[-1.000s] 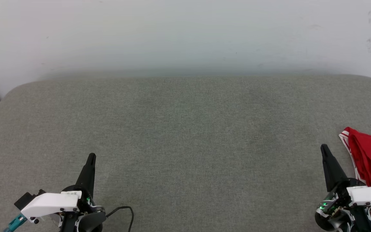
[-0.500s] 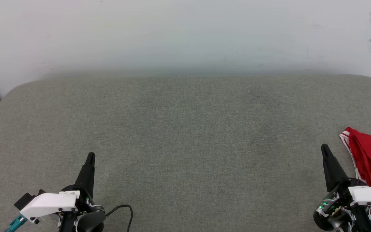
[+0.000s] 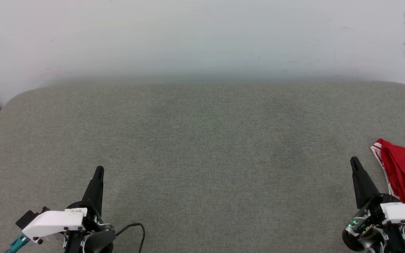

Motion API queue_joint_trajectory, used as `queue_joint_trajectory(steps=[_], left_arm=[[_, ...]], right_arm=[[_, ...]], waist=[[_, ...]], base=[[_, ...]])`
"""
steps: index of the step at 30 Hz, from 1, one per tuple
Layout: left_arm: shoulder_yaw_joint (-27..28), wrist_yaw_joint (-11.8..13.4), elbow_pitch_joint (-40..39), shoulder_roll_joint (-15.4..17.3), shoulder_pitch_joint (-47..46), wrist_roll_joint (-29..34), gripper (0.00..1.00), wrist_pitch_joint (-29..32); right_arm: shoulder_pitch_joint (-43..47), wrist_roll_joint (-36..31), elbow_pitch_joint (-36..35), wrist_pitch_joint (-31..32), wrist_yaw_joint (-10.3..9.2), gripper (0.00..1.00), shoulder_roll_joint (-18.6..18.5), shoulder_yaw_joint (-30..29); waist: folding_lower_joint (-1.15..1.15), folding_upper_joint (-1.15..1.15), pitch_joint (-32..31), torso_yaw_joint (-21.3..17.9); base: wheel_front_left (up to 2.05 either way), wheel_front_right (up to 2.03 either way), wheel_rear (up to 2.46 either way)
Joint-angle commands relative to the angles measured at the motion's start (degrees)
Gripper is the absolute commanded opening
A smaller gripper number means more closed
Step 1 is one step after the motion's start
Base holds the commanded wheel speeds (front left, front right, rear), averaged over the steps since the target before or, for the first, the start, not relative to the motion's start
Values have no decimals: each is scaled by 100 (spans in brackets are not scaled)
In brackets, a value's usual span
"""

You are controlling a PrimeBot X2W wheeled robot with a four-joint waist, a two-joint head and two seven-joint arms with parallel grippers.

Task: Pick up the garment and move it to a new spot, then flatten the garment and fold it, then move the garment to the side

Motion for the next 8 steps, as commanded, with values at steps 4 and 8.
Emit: queue_joint_trajectory(steps=[4,8], left_arm=[[28,-21,4,-8,-52,-7,0,4],[30,-21,3,-9,-52,-5,0,7]], right_arm=[[-62,-11,8,19,-4,0,20,-15],[-62,-19,8,25,-4,0,23,-20]], waist=[[0,0,0,0],[0,0,0,0]], base=[[0,0,0],[0,0,0]])
